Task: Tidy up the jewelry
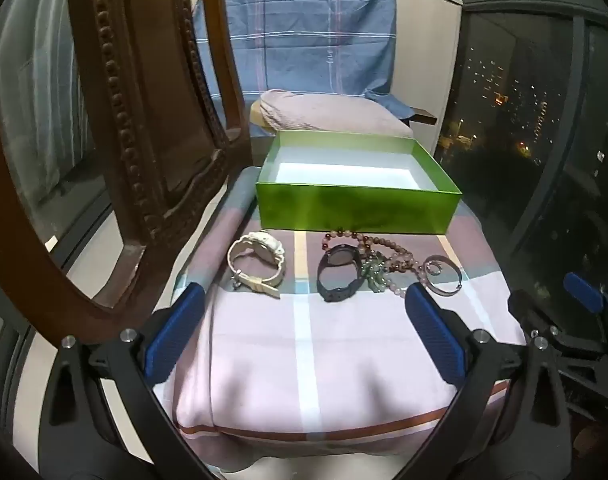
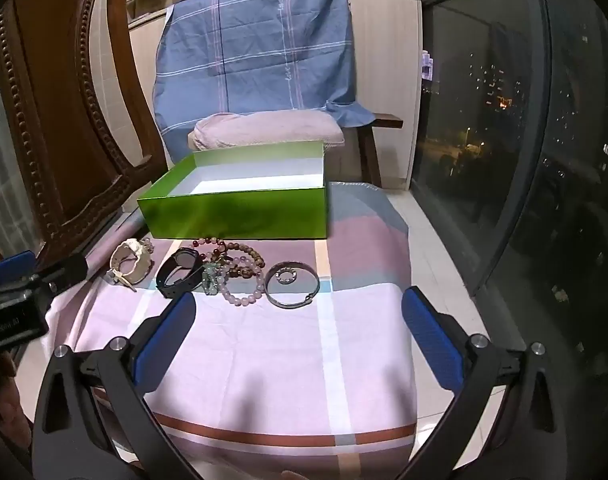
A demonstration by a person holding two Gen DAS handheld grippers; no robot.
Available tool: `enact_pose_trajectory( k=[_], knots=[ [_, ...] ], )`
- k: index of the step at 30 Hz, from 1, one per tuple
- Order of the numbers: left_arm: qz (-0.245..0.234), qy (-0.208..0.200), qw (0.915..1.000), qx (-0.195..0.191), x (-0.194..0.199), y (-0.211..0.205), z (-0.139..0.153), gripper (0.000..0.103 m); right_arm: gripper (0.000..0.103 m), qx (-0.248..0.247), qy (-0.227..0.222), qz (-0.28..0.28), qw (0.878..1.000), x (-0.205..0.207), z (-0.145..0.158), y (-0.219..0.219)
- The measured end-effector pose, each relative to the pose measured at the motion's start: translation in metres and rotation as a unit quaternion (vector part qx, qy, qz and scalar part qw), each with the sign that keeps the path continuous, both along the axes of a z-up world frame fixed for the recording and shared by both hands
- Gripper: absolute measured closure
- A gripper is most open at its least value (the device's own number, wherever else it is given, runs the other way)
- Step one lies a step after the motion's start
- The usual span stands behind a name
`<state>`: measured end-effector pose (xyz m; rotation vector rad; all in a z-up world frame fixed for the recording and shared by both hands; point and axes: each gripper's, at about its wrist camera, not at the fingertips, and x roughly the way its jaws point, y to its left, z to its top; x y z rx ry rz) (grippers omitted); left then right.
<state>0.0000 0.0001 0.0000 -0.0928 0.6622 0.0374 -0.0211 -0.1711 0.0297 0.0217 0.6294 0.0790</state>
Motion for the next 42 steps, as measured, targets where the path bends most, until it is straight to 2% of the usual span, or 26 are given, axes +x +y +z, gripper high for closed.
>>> enact_pose_trajectory(
  k=[3,5,6,9,42],
  knots=[
    [0.005,-0.001,0.9999,0.011,0.000,0.003,0.000,0.004,0.003,-0.005,-0.007,-0.001,1.000,-0.001,0.003,0.002],
    [-0.004,-0.005,0.9993,0.038,0.000,-0.010,-0.003,0.004,0.003,0.002,0.007,-0.002,1.000,0.005,0.000,0.001],
    [-0.005,-0.010,0.9992,0.039,-0.003,-0.012,-0.004,0.004,0.003,0.013,0.010,0.000,1.000,0.008,0.000,-0.004],
    [-0.006,-0.007,0.9996,0.025,-0.001,-0.007,-0.002,0.004,0.003,0.010,0.000,0.000,1.000,0.004,-0.001,0.000],
    [-0.007,0.003,0.9993,0.036,0.000,-0.009,-0.008,0.004,0.003,0.007,0.001,0.000,1.000,0.007,0.001,-0.001]
  ],
)
